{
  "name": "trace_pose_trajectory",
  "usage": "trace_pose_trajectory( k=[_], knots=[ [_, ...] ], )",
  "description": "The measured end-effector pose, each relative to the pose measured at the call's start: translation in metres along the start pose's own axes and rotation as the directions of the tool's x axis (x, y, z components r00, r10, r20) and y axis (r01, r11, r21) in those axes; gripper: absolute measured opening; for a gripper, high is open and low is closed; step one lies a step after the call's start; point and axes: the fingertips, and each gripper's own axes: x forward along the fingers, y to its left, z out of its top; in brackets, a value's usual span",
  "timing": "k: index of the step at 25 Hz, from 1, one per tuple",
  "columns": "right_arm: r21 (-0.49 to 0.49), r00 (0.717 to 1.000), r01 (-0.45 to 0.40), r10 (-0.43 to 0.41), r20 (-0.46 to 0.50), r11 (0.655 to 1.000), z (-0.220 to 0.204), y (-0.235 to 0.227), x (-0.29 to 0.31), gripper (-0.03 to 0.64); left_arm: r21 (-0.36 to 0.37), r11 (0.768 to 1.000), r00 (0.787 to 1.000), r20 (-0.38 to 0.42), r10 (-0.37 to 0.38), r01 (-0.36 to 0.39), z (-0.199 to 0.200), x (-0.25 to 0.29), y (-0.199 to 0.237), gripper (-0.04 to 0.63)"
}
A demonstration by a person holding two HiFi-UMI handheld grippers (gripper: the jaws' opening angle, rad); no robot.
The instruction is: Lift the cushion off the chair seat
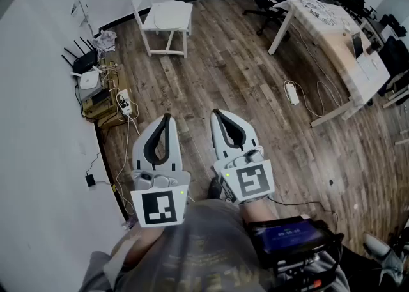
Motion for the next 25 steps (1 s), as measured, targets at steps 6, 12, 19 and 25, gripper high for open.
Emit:
trace_pose_trajectory(
  k=[6,12,19,25],
  knots=[
    [0.017,1.0,-0.002,0.002,-0.006,1.0,-0.01,-0.012,-0.005,0.006,0.004,1.0,1.0,-0.013,-0.01,0.01,-0.008,0.006,-0.014,0.006],
    [0.049,1.0,-0.002,0.002,-0.01,0.999,-0.018,-0.033,-0.009,0.006,0.018,1.0,0.999,-0.044,-0.025,0.025,-0.012,0.019,-0.034,0.006],
    [0.114,0.999,-0.055,0.055,0.004,0.992,-0.026,-0.066,-0.014,0.008,0.049,0.998,0.998,-0.06,-0.022,0.025,-0.013,0.041,-0.068,0.006],
    [0.143,0.999,-0.052,0.054,-0.01,0.988,-0.036,-0.1,-0.016,0.008,0.069,0.997,0.996,-0.089,-0.018,0.024,-0.017,0.057,-0.095,0.006]
  ],
)
